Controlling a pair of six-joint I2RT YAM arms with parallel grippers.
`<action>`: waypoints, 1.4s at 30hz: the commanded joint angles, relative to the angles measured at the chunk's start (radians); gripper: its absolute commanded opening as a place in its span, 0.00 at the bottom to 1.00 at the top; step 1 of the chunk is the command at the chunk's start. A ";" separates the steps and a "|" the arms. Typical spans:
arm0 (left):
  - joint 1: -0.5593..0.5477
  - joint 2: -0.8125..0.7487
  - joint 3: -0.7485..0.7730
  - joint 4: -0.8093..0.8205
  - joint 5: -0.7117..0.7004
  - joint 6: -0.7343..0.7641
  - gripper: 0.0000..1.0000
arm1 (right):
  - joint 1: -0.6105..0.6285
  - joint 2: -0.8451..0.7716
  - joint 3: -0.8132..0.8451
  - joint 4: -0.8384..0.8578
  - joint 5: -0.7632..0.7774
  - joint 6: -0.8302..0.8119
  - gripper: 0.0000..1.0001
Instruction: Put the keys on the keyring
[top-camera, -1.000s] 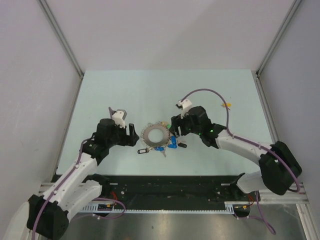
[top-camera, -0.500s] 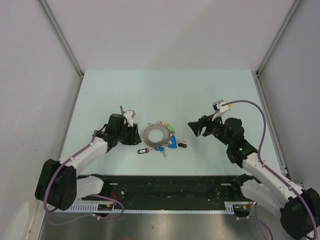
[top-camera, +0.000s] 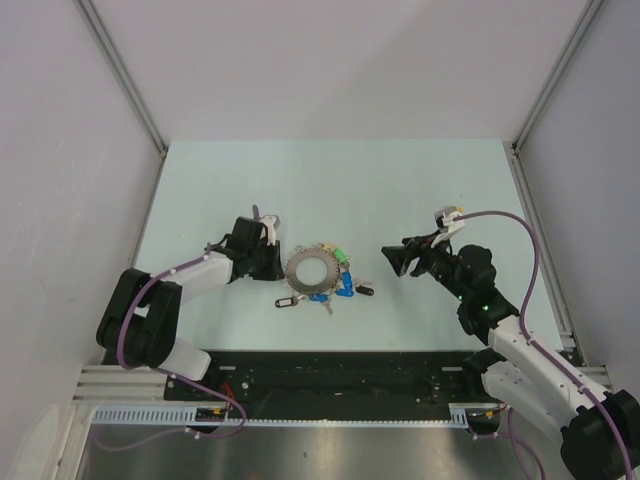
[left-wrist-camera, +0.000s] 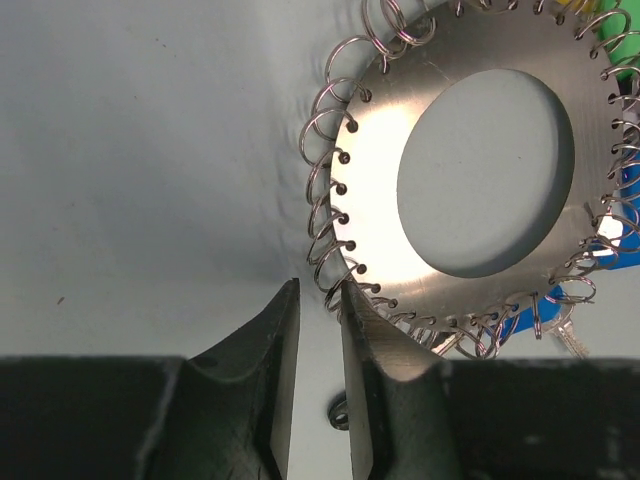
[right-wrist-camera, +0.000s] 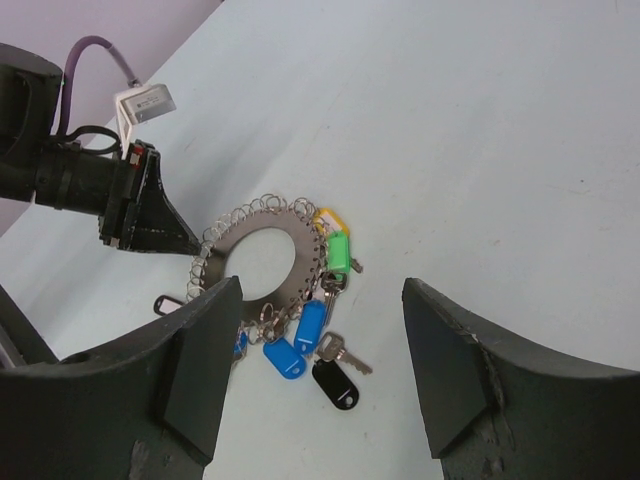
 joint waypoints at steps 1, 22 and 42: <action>-0.004 0.002 0.030 0.010 -0.023 0.013 0.27 | 0.005 -0.019 -0.023 0.072 -0.004 -0.001 0.71; -0.052 -0.032 0.023 -0.025 -0.006 0.019 0.01 | 0.022 -0.029 -0.034 0.085 0.001 -0.013 0.72; -0.053 -0.460 -0.015 0.176 0.144 0.444 0.00 | 0.037 0.100 0.032 0.292 -0.263 0.001 0.80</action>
